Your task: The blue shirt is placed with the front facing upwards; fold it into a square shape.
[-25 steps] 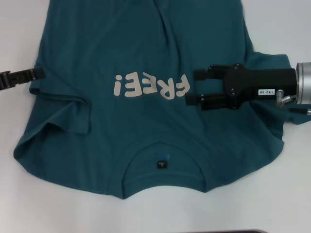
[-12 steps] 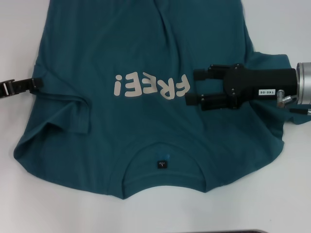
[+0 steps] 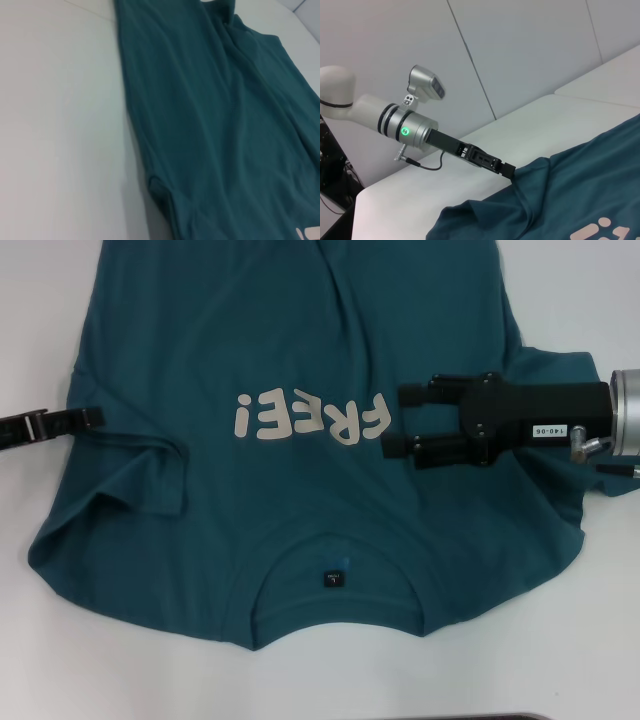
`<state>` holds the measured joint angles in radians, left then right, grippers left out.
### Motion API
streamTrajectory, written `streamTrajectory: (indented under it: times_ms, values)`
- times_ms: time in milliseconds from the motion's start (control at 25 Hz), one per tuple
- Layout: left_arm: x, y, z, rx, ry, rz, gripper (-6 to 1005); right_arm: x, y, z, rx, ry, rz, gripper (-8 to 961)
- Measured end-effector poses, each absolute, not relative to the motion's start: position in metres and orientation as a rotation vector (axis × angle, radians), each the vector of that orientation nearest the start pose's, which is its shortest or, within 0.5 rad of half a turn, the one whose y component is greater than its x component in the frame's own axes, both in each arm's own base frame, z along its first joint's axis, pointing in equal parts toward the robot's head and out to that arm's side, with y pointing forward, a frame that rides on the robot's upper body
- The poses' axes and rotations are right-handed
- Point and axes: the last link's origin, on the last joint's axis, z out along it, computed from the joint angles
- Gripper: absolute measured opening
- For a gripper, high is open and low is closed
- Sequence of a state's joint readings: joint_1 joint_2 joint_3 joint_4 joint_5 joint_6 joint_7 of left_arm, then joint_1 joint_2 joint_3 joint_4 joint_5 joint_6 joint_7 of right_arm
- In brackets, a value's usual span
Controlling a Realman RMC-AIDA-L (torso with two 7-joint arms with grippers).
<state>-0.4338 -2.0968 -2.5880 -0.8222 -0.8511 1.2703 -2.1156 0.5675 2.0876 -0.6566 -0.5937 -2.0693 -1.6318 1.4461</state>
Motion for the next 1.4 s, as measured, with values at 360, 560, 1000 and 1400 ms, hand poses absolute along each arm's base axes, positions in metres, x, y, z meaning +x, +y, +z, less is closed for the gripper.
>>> streamTrajectory:
  times_ms: [360,560,1000,1400]
  values:
    - [-0.341,0.336,0.031,-2.075,-1.544,-0.404,677,0.253,0.319,-0.015,-2.833,0.753,0.762,913]
    - [-0.342,0.342,0.028,-2.057,-1.541,-0.340,530,0.252,0.318,-0.015,-2.835,0.750,0.770,913]
    - [-0.334,0.348,0.029,-2.074,-1.520,-0.358,267,0.252,0.319,-0.014,-2.832,0.749,0.770,912]
    - [-0.306,0.362,0.019,-2.149,-1.496,-0.427,10,0.252,0.319,-0.014,-2.829,0.744,0.770,913]
